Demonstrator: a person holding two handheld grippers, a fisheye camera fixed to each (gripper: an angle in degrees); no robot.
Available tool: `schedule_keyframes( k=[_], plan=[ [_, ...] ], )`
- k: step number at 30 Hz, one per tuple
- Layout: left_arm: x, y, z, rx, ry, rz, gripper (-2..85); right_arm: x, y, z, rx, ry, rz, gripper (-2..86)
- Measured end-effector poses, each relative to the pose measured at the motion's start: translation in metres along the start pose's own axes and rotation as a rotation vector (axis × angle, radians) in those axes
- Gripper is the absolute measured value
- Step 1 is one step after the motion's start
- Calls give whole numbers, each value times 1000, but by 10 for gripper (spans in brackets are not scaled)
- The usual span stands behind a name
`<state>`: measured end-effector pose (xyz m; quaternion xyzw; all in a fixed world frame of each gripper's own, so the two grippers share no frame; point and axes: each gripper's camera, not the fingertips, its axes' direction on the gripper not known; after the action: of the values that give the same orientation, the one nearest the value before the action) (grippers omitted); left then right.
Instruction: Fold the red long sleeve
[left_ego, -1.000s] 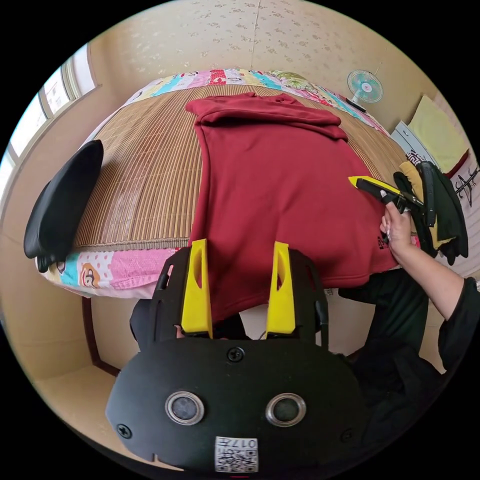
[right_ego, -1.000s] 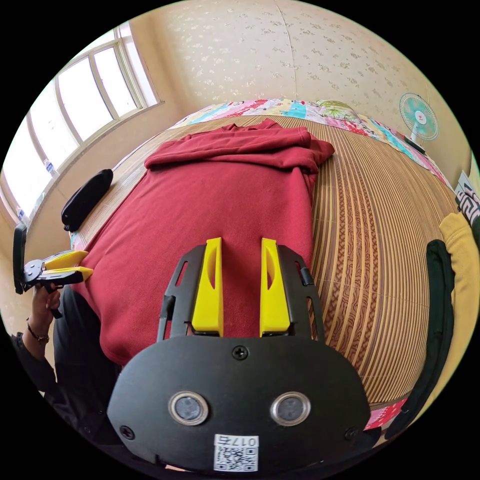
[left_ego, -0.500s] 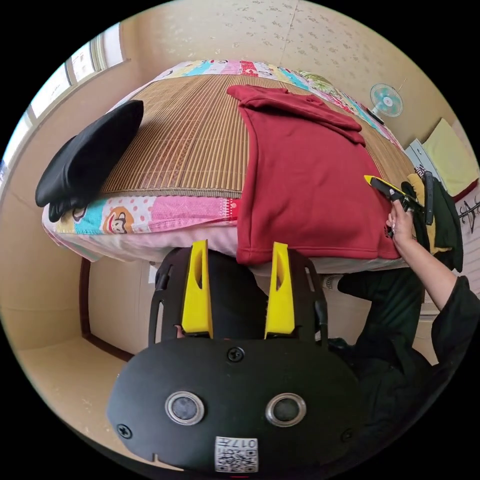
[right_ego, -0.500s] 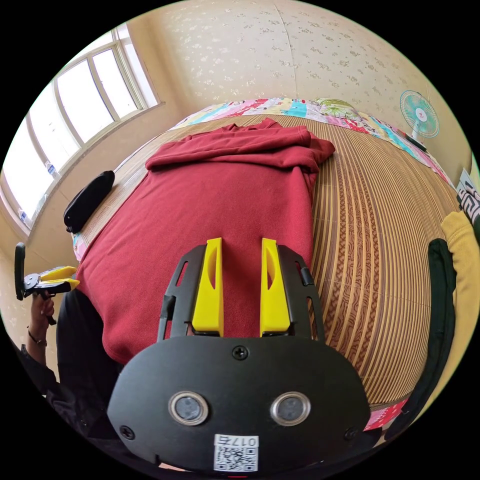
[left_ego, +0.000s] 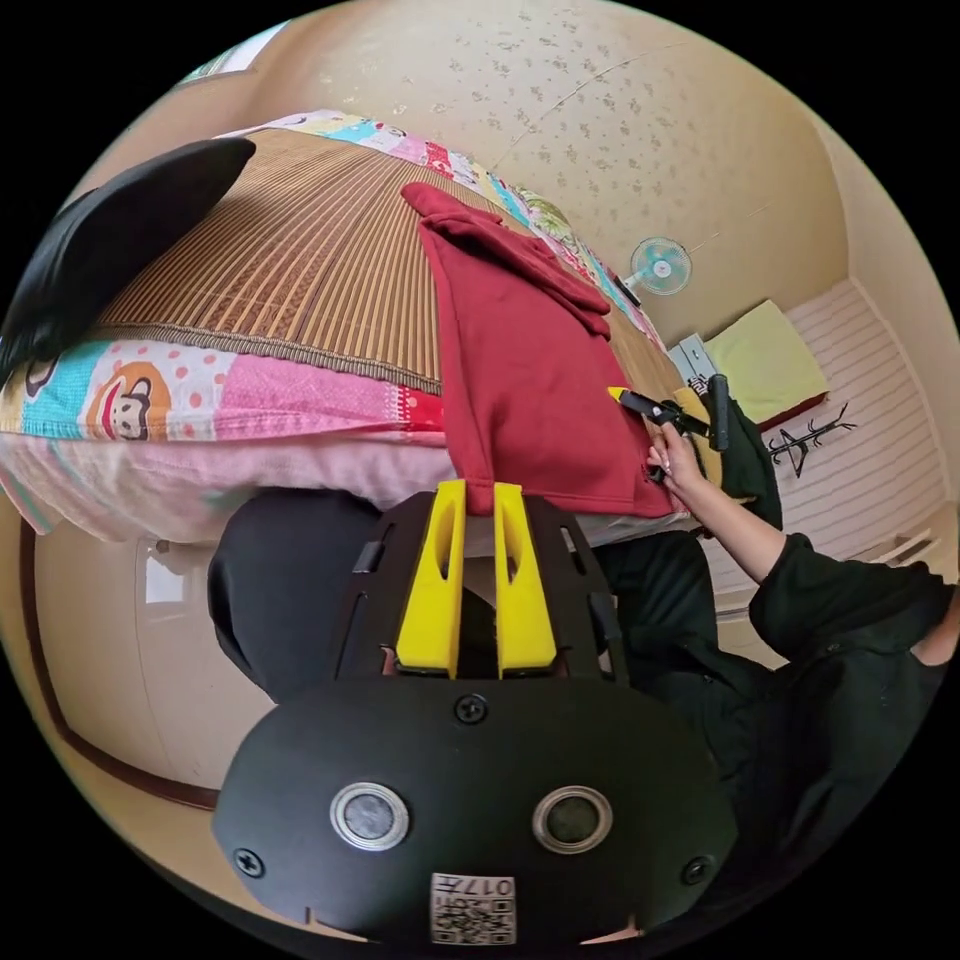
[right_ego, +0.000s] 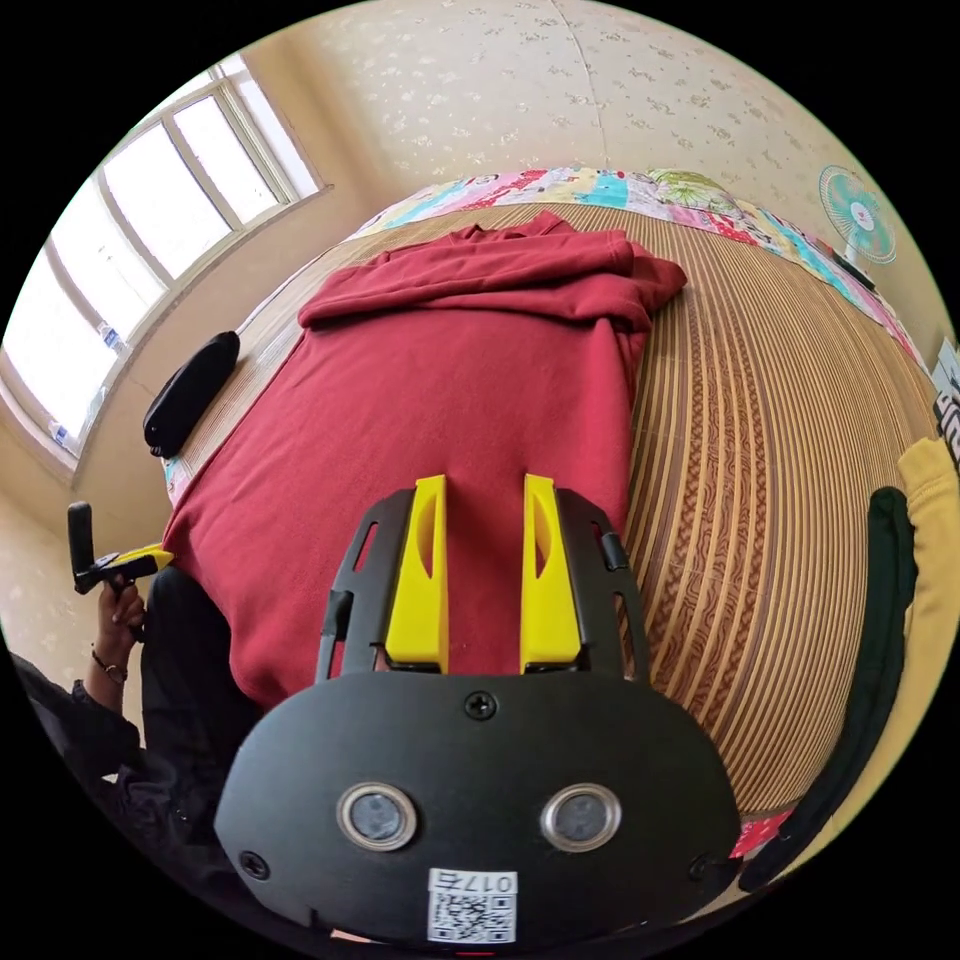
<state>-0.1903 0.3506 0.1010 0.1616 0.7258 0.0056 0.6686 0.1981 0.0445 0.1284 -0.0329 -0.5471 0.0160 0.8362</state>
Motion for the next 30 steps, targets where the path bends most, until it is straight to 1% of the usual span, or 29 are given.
schedule_keyframes(
  k=[2, 3, 5, 7, 9, 11, 15, 18, 20, 23, 26, 30],
  plan=[
    [-3, 2, -9, 7, 34, 26, 51, 10, -9, -14, -110, 19, -39, 92],
    [-4, 3, -11, 8, 37, 30, 51, 12, -8, -19, -126, 32, -44, 88],
    [-8, 5, -19, 14, 57, 48, 51, 24, 12, -54, -85, 62, -44, 85],
    [-13, 7, -27, 25, 74, 50, 51, 41, 36, -85, -29, 26, -9, 88],
    [-23, 10, -36, 45, 97, 28, 51, 69, 63, -108, -11, -41, 76, 94],
    [-38, 14, -47, 70, 142, -5, 51, 110, 103, -125, -26, -170, 198, 103],
    [-52, 23, -64, 138, 265, 22, 51, 160, 161, -129, -61, -339, 377, 116],
    [-65, 28, -73, 172, 348, 13, 51, 192, 196, -124, -15, -492, 475, 118],
    [-77, 33, -80, 204, 407, -6, 51, 223, 216, -113, 60, -667, 579, 116],
    [-94, 44, -91, 255, 458, -52, 51, 250, 238, -101, 126, -815, 683, 104],
    [-104, 52, -102, 268, 468, -71, 51, 263, 255, -100, 181, -900, 735, 96],
    [-111, 56, -113, 281, 495, -76, 50, 260, 254, -103, 172, -907, 725, 85]
  ],
)
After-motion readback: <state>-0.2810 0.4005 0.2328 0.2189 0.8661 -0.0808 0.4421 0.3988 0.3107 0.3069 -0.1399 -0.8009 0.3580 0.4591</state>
